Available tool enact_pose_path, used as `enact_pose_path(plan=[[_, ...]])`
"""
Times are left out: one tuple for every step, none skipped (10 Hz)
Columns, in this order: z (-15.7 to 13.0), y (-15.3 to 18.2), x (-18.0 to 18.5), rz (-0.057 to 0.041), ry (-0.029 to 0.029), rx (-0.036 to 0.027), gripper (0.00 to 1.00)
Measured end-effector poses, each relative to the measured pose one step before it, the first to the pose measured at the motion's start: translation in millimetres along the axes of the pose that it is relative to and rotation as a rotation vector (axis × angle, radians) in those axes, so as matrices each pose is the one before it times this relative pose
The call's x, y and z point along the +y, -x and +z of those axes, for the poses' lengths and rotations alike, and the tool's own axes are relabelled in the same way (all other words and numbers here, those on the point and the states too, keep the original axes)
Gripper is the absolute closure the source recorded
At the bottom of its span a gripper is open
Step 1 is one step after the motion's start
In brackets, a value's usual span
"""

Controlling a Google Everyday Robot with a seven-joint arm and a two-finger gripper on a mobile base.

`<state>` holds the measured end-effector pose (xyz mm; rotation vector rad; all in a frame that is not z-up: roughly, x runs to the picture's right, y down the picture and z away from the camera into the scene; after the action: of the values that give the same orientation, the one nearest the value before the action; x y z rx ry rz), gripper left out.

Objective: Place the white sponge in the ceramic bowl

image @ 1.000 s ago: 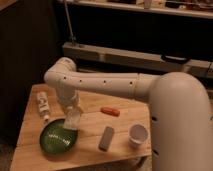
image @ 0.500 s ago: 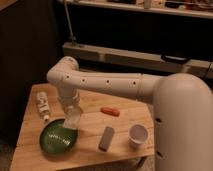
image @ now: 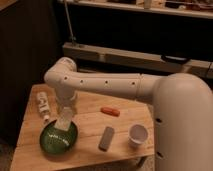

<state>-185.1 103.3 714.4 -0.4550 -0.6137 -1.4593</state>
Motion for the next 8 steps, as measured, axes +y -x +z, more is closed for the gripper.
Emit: enact_pose_path(plan=[[-1.10,-1.12,-0.19,-0.01090,0.00939,-0.00866,0.57],[1.11,0.46,-0.94,-0.02781,0.01877,-0.01565,0.65],[3.40,1.40,-10.46,-0.03782,0.01238,-0.01714,0.74],[7.79,-0.53,-17.41,-0.04591,0.02706,-0.02613,0.86],[6.93,-4.27,-18.07,-0.03808,0.02177,-0.02155,0.96],[2.31,-3.21,-11.51,-0.01776,0.00391,-0.00851,0.99],[4.32,-5.16,-11.19,-0.02282,0.00748,-0.01239,1.00],[2.33,-0.60,-7.48,-0.02346,0.00486,-0.00712,1.00]])
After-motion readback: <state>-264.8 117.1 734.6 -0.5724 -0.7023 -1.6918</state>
